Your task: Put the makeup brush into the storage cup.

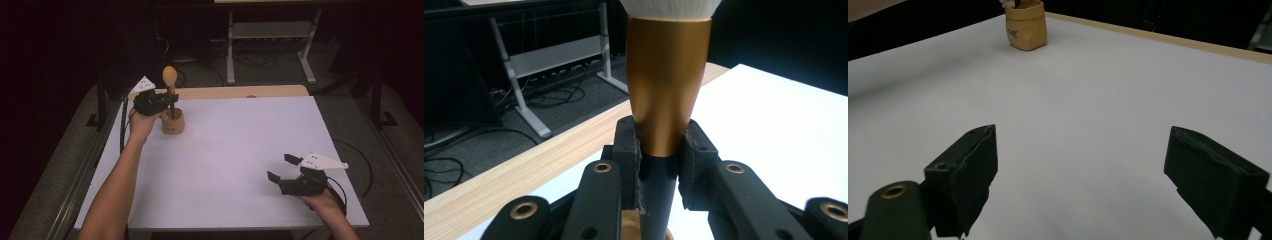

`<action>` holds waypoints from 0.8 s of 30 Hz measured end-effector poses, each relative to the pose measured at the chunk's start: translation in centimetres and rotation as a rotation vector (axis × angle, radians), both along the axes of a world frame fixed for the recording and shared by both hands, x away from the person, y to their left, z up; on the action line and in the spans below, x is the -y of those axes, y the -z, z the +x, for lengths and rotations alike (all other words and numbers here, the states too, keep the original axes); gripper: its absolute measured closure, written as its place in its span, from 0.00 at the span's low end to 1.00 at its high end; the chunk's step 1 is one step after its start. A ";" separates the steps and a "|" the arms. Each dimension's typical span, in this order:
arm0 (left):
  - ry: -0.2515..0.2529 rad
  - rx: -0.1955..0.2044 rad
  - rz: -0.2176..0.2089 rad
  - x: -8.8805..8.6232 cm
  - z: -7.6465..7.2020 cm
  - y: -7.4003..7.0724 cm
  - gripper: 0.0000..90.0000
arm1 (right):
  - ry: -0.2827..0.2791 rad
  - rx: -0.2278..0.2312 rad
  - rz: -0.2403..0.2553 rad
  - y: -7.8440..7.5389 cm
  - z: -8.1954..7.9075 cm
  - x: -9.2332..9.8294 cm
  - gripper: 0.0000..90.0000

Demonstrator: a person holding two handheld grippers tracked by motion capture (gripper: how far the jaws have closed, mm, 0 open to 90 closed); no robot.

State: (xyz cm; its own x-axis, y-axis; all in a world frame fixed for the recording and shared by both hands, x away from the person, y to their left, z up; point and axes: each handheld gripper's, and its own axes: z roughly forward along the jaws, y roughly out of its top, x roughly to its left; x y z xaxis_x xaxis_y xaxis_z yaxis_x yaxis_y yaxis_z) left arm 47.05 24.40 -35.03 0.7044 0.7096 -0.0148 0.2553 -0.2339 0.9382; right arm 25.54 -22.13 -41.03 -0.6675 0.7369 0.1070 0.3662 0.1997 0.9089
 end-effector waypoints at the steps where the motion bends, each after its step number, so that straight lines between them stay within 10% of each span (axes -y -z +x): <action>1: -0.001 -0.003 -0.003 0.0 0.1 0.1 0.81 | 0.000 -0.001 0.001 0.0 0.0 0.0 0.15; 24: -0.004 -0.051 0.040 0.2 0.9 1.7 0.81 | -0.002 -0.006 0.006 0.0 0.0 -0.1 0.15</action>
State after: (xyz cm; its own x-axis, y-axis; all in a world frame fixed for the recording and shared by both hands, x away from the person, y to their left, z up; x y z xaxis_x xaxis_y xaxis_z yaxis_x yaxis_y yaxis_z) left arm 47.94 24.16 -36.73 0.7006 0.7133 -0.0223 0.3036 -0.2696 0.9139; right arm 25.50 -22.08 -41.01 -0.6681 0.7351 0.1151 0.3709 0.1949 0.9080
